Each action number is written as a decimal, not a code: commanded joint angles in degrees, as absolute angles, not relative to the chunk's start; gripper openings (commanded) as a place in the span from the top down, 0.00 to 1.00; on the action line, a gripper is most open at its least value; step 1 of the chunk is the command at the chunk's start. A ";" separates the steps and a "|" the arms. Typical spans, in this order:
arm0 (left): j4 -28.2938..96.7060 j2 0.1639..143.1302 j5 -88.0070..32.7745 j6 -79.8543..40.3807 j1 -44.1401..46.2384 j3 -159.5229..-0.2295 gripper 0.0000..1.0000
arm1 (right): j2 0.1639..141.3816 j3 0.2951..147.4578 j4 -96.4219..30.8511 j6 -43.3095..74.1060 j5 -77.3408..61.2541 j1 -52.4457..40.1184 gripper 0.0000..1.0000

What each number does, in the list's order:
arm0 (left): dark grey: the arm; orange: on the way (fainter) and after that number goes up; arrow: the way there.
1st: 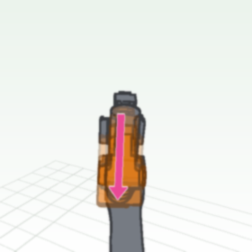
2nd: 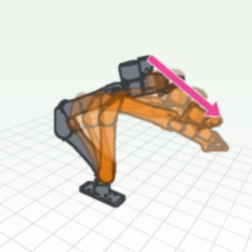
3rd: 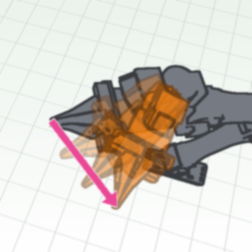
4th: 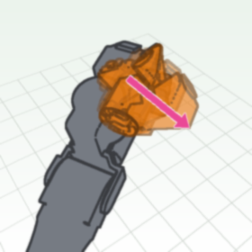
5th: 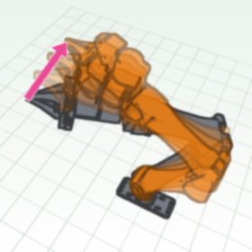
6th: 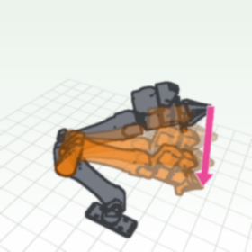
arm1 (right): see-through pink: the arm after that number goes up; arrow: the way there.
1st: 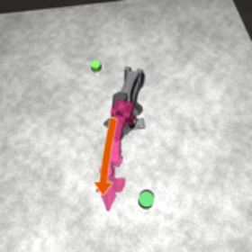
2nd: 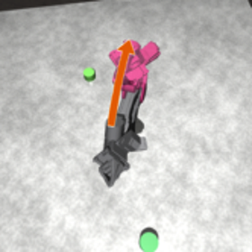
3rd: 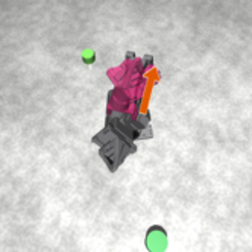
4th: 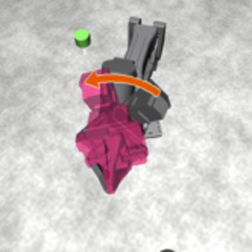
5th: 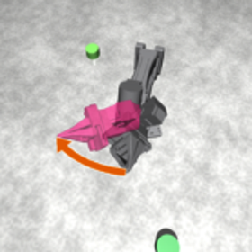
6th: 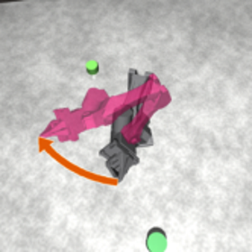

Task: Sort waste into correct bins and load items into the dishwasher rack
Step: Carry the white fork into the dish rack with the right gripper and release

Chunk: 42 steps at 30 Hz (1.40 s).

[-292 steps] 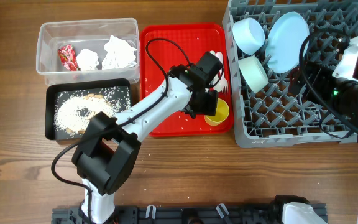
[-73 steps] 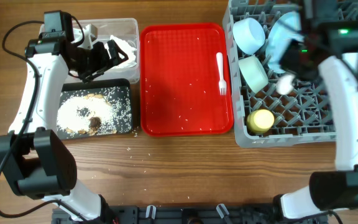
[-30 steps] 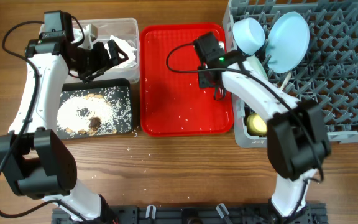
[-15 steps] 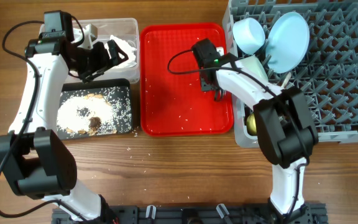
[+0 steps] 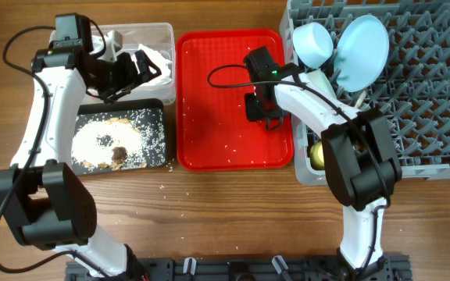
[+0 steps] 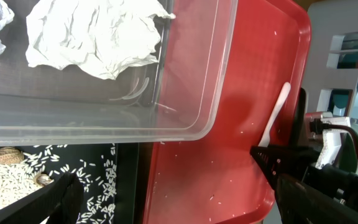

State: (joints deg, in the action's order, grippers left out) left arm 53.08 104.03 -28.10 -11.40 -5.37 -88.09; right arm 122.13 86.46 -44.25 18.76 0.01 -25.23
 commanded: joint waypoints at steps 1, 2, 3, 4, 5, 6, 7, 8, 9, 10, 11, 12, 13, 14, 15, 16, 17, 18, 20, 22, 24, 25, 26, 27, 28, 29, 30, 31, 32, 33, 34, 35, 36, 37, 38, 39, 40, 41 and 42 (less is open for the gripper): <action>52.97 103.50 -27.94 -10.87 -5.54 -88.36 0.00 | 124.53 84.90 -44.18 22.20 -2.15 -25.80 0.65; 52.97 103.50 -27.94 -10.87 -5.54 -88.36 0.00 | 124.53 84.90 -44.16 23.16 -1.39 -25.80 0.66; 52.97 103.50 -27.94 -10.87 -5.54 -88.36 0.00 | 124.53 84.90 -43.99 24.12 -0.84 -25.80 0.67; 52.97 103.50 -27.94 -10.87 -5.54 -88.36 0.00 | 124.53 84.90 -43.68 24.25 -0.69 -25.80 0.67; 52.97 103.50 -27.94 -10.87 -5.54 -88.36 0.00 | 124.53 84.90 -43.07 24.53 -0.67 -25.80 0.67; 52.97 103.50 -27.94 -10.87 -5.54 -88.36 0.00 | 124.53 84.90 -42.30 25.17 -0.67 -25.80 0.67; 52.97 103.50 -27.94 -10.87 -5.54 -88.36 0.00 | 124.53 84.90 -41.63 25.67 -0.45 -25.80 0.67; 52.97 103.50 -27.94 -10.87 -5.54 -88.36 0.00 | 124.53 84.90 -40.80 25.78 -0.16 -25.80 0.68; 52.97 103.50 -27.94 -10.87 -5.54 -88.36 0.00 | 124.53 84.90 -40.34 26.33 0.16 -25.80 0.69; 52.97 103.50 -27.94 -10.87 -5.54 -88.36 0.00 | 124.53 84.90 -39.99 27.11 0.40 -25.80 0.72; 52.97 103.50 -27.94 -10.87 -5.54 -88.36 0.00 | 124.53 84.90 -39.64 27.18 0.36 -25.80 0.76; 52.97 103.50 -27.94 -10.87 -5.54 -88.36 0.00 | 124.53 84.90 -39.48 27.29 0.36 -25.80 0.78; 52.97 103.50 -27.94 -10.87 -5.54 -88.36 0.00 | 124.53 84.90 -39.44 27.42 0.38 -25.80 0.78; 52.97 103.50 -27.94 -10.87 -5.54 -88.36 0.00 | 124.53 84.90 -39.44 27.42 0.38 -25.80 0.79; 52.97 103.50 -27.94 -10.87 -5.54 -88.36 0.00 | 124.53 84.90 -39.46 27.42 0.38 -25.80 0.79; 52.97 103.50 -27.94 -10.87 -5.54 -88.36 0.00 | 124.53 84.90 -39.48 27.38 0.38 -25.80 0.79; 52.97 103.50 -27.94 -10.87 -5.54 -88.36 0.00 | 124.53 84.90 -39.48 27.40 0.38 -25.80 0.80; 52.97 103.50 -27.94 -10.87 -5.54 -88.36 0.00 | 124.53 84.90 -39.51 27.38 0.38 -25.80 0.80; 52.97 103.50 -27.94 -10.87 -5.54 -88.36 0.00 | 124.53 84.90 -39.72 27.38 0.38 -25.80 0.83; 52.97 103.50 -27.94 -10.87 -5.54 -88.36 0.00 | 124.51 84.90 -39.94 26.96 0.38 -25.80 0.87; 52.97 103.50 -27.94 -10.87 -5.54 -88.36 0.00 | 124.51 85.01 -40.27 26.96 0.38 -25.80 0.91; 52.97 103.50 -27.94 -10.87 -5.54 -88.36 0.00 | 124.51 85.08 -40.32 26.96 0.38 -25.80 0.92; 52.97 103.50 -27.94 -10.87 -5.54 -88.36 0.00 | 124.51 85.08 -40.29 26.96 0.40 -25.80 0.95; 52.97 103.50 -27.94 -10.87 -5.54 -88.36 0.00 | 124.51 85.08 -40.29 26.98 0.60 -25.80 0.96; 52.97 103.50 -27.94 -10.87 -5.54 -88.36 0.00 | 124.51 85.08 -40.32 27.00 1.15 -25.80 0.96; 52.97 103.50 -27.94 -10.87 -5.54 -88.36 0.00 | 124.51 85.08 -40.34 26.94 1.87 -25.80 0.96; 52.97 103.50 -27.94 -10.87 -5.54 -88.36 0.00 | 124.49 85.14 -40.45 26.59 2.31 -25.80 0.96; 52.97 103.50 -27.94 -10.87 -5.54 -88.36 0.00 | 124.20 85.47 -41.04 25.54 3.51 -25.80 0.96; 52.97 103.50 -27.94 -10.87 -5.54 -88.36 0.00 | 123.85 85.69 -41.58 25.47 4.34 -25.80 0.96; 52.97 103.50 -27.94 -10.87 -5.54 -88.36 0.00 | 123.39 85.97 -42.22 25.43 5.10 -25.80 0.96; 52.97 103.50 -27.94 -10.87 -5.54 -88.36 0.00 | 122.63 86.32 -42.98 25.21 5.87 -25.80 0.96; 52.97 103.50 -27.94 -10.87 -5.54 -88.36 0.00 | 121.80 86.43 -43.24 24.38 6.20 -25.80 0.96; 52.97 103.50 -27.94 -10.87 -5.54 -88.36 0.00 | 120.42 86.43 -43.42 23.53 6.24 -25.80 0.96; 52.97 103.50 -27.94 -10.87 -5.54 -88.36 0.00 | 118.74 86.43 -43.59 22.22 6.11 -25.80 0.96; 52.95 103.50 -27.94 -10.87 -5.54 -88.36 0.00 | 114.93 86.43 -44.12 18.92 5.74 -25.89 0.96; 52.97 103.50 -27.94 -10.87 -5.54 -88.36 0.00 | 112.92 86.43 -44.53 16.75 5.45 -25.93 0.96; 52.97 103.50 -27.94 -10.87 -5.54 -88.36 0.00 | 111.00 86.43 -44.91 14.57 4.71 -26.00 0.96; 52.97 103.50 -27.94 -10.87 -5.54 -88.36 0.00 | 108.90 86.43 -45.36 12.14 3.73 -26.06 0.96; 52.97 103.50 -27.94 -10.87 -5.54 -88.36 0.00 | 106.13 86.43 -46.04 9.67 2.76 -26.09 0.96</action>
